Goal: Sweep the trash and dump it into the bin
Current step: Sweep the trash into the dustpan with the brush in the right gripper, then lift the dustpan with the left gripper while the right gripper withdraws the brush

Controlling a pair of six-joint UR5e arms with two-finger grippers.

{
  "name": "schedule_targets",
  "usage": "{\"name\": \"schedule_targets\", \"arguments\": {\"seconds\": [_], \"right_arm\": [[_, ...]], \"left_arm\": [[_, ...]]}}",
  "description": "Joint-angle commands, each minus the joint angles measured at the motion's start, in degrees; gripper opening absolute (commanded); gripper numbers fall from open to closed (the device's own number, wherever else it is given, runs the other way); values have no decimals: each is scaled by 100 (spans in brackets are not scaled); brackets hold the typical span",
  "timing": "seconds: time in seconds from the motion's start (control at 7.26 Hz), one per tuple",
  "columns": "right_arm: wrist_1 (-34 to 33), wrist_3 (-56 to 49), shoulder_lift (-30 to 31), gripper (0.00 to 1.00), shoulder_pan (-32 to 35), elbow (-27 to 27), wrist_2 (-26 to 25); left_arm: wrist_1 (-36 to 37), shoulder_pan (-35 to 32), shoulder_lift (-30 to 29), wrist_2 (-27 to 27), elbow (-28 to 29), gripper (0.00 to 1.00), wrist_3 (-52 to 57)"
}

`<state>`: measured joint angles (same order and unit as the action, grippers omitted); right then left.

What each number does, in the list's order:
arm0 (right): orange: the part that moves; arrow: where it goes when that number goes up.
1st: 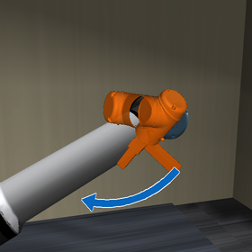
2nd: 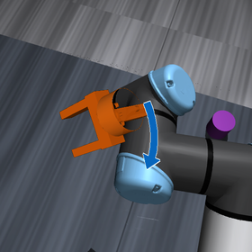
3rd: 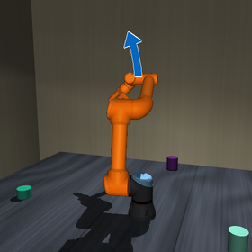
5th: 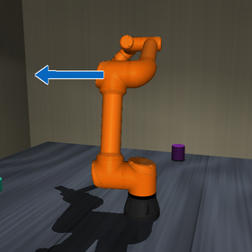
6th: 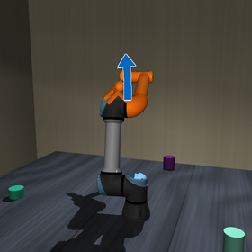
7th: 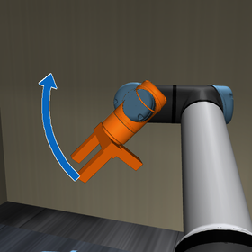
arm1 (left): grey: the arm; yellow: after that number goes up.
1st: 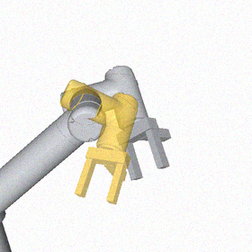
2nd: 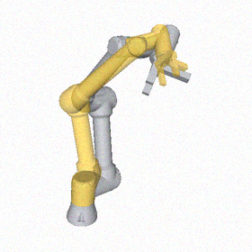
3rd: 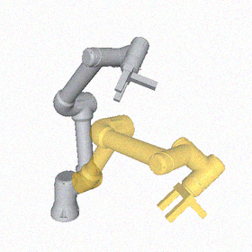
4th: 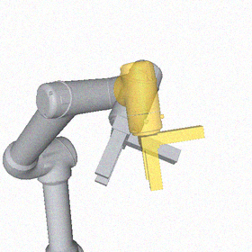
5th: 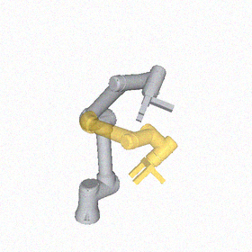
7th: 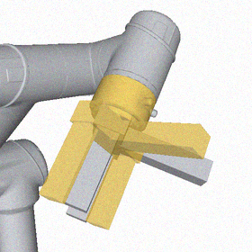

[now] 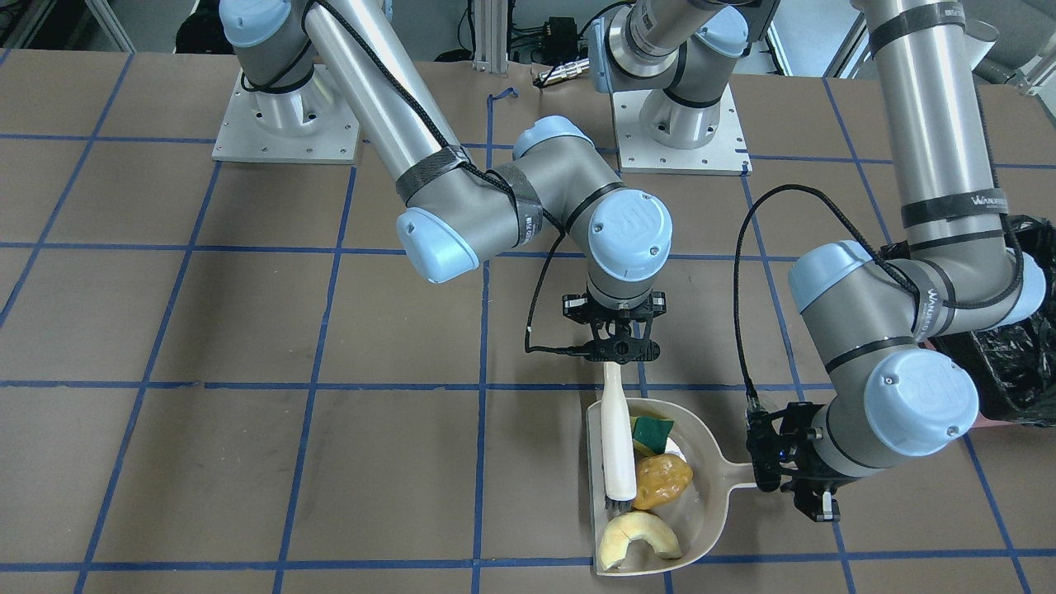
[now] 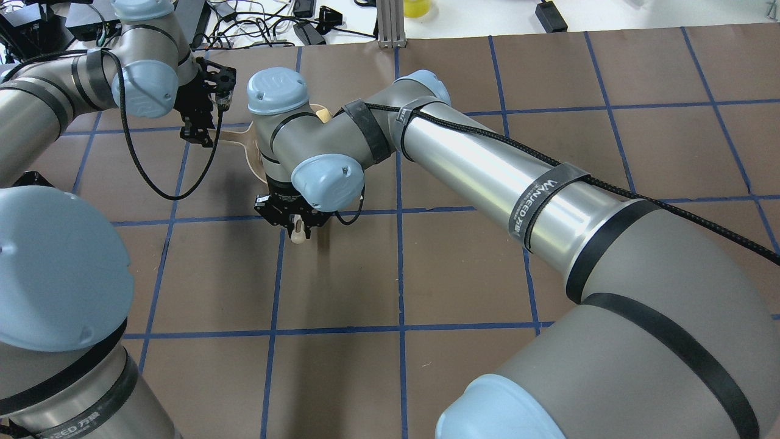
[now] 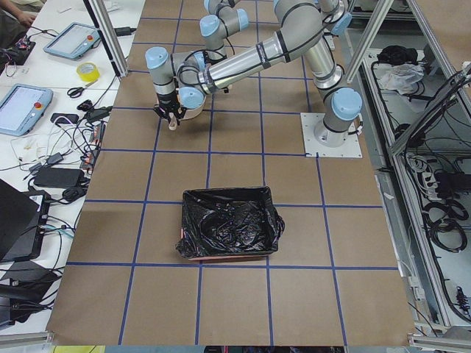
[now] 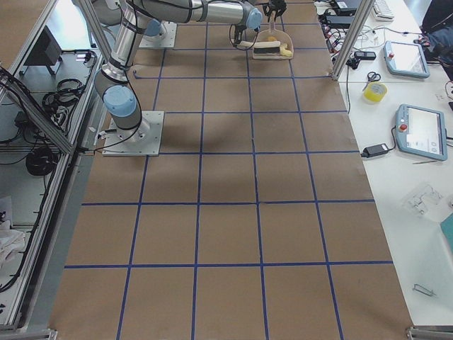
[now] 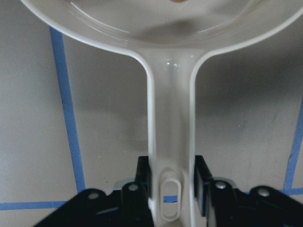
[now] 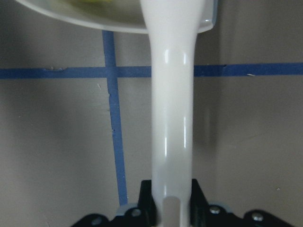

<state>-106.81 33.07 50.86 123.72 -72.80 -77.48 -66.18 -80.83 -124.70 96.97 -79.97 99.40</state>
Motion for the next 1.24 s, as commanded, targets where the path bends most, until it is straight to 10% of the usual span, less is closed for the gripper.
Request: {"name": "schedule_targets", "arguments": {"seconds": [0.0, 1.1], "right_arm": [[151, -240, 46, 0, -145, -24, -221], [1936, -2457, 1836, 0, -2821, -1066, -988]], "left_arm": [[9, 6, 7, -21, -2, 19, 0], [-359, 620, 209, -996, 33, 15, 454]]}}
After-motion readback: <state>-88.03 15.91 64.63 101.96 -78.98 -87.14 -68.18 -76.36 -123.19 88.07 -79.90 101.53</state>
